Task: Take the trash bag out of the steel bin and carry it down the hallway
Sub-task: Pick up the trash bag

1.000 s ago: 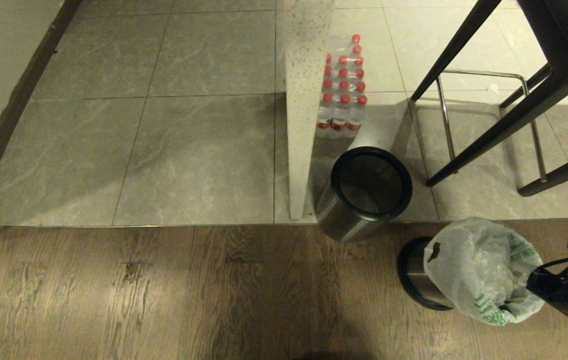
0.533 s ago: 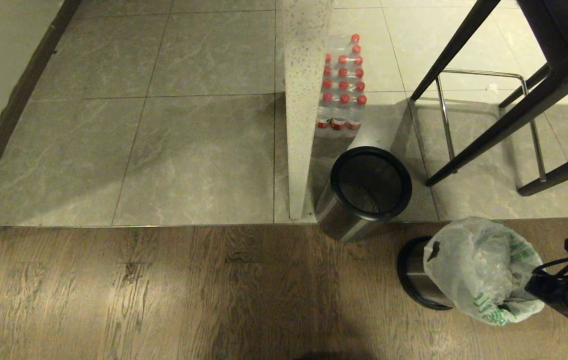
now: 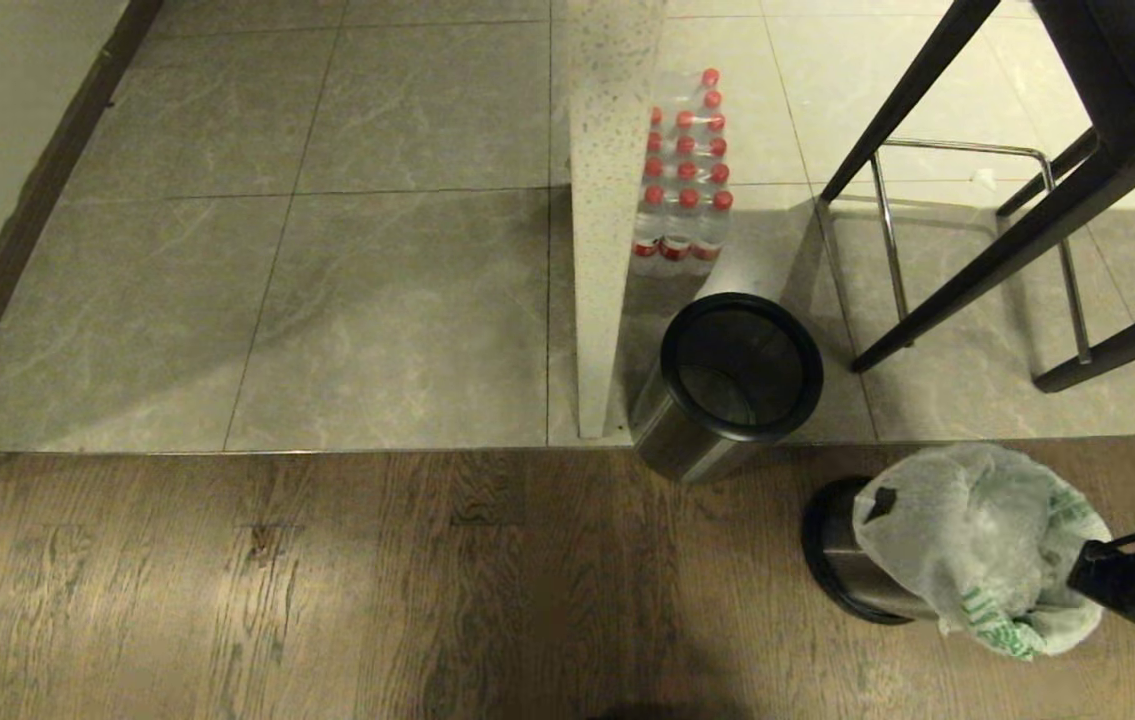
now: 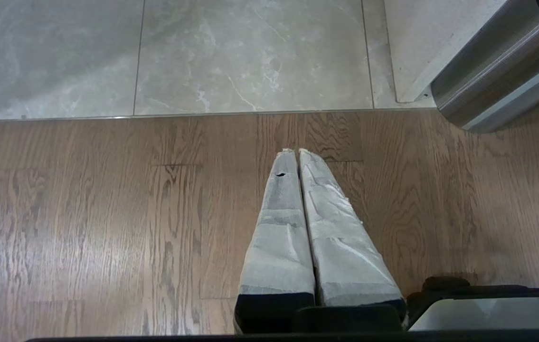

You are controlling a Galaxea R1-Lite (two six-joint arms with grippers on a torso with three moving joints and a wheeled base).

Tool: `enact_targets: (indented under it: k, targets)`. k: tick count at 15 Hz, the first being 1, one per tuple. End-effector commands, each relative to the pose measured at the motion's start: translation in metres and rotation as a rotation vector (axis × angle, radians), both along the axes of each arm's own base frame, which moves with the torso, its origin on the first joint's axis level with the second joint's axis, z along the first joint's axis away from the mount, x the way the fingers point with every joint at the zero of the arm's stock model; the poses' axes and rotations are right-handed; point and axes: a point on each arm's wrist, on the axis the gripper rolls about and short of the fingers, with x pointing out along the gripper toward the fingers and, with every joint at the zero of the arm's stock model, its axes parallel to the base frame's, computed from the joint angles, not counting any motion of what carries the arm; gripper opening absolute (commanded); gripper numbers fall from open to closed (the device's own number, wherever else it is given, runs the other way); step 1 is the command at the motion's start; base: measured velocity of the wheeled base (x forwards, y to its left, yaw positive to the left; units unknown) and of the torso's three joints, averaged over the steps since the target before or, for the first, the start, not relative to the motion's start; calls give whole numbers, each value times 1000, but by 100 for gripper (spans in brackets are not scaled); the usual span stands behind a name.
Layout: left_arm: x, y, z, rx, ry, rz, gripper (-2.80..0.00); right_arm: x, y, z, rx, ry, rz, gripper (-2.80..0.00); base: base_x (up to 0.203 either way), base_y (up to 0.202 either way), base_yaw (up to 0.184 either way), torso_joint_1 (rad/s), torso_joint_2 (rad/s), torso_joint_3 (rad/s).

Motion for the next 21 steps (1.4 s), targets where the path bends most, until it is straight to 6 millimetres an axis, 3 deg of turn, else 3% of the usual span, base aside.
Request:
enact_targets:
  k: [1, 5, 10, 11, 21]
  targets:
    - [0, 0, 0, 0, 2, 0, -280, -9, 4, 14, -42, -26, 21, -280, 0, 0, 0, 0, 0, 0]
    - [0, 0, 0, 0, 0, 2, -280, -14, 6, 27, -116, -32, 67, -280, 0, 0, 0, 0, 0, 0]
    - [0, 0, 0, 0, 2, 0, -280, -29, -5, 3, -20, 57, -63, -280, 0, 0, 0, 0, 0, 0]
    - [0, 0, 0, 0, 2, 2, -280, -27, -9, 3, -11, 47, -80, 0, 0, 0, 0, 0, 0, 0]
    - [0, 0, 0, 0, 0, 1, -280, 2, -25, -16, 23, 24, -109, 0, 0, 0, 0, 0, 0, 0]
